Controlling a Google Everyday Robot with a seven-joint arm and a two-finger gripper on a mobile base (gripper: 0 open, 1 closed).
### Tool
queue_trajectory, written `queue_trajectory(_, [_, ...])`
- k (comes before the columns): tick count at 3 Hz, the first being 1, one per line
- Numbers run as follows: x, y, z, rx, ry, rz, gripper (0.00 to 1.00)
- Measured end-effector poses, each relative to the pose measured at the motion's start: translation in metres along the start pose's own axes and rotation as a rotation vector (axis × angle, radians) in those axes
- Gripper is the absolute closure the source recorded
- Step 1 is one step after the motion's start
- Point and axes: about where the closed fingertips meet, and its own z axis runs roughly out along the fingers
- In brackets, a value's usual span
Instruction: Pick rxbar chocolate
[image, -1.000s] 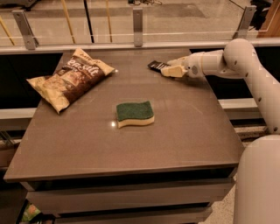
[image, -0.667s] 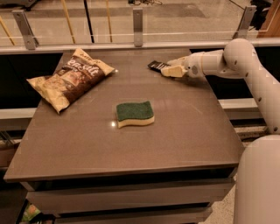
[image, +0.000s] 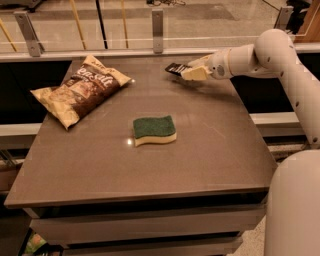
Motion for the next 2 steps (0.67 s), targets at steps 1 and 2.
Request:
queue_trajectory(1, [-0.01, 0.004, 0.0, -0.008, 0.023, -0.014, 1.0])
queue_trajectory(2, [-0.026, 0.009, -0.007, -0.021, 0.06, -0.034, 1.0])
